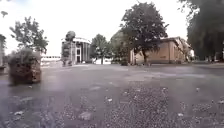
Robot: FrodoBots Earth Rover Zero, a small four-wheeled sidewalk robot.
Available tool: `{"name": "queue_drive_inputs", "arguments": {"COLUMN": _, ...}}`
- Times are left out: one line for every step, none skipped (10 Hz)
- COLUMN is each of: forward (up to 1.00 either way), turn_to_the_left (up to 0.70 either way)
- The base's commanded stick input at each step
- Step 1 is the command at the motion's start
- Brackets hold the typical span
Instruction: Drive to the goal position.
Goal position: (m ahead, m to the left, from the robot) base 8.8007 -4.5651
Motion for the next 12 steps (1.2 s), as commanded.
{"name": "queue_drive_inputs", "arguments": {"forward": 0.7, "turn_to_the_left": 0.0}}
{"name": "queue_drive_inputs", "arguments": {"forward": 0.7, "turn_to_the_left": 0.0}}
{"name": "queue_drive_inputs", "arguments": {"forward": 0.7, "turn_to_the_left": 0.0}}
{"name": "queue_drive_inputs", "arguments": {"forward": 0.7, "turn_to_the_left": 0.0}}
{"name": "queue_drive_inputs", "arguments": {"forward": 0.7, "turn_to_the_left": 0.0}}
{"name": "queue_drive_inputs", "arguments": {"forward": 0.7, "turn_to_the_left": 0.0}}
{"name": "queue_drive_inputs", "arguments": {"forward": 0.7, "turn_to_the_left": 0.04}}
{"name": "queue_drive_inputs", "arguments": {"forward": 0.7, "turn_to_the_left": 0.14}}
{"name": "queue_drive_inputs", "arguments": {"forward": 0.7, "turn_to_the_left": 0.14}}
{"name": "queue_drive_inputs", "arguments": {"forward": 0.7, "turn_to_the_left": 0.14}}
{"name": "queue_drive_inputs", "arguments": {"forward": 0.7, "turn_to_the_left": 0.14}}
{"name": "queue_drive_inputs", "arguments": {"forward": 0.7, "turn_to_the_left": 0.14}}
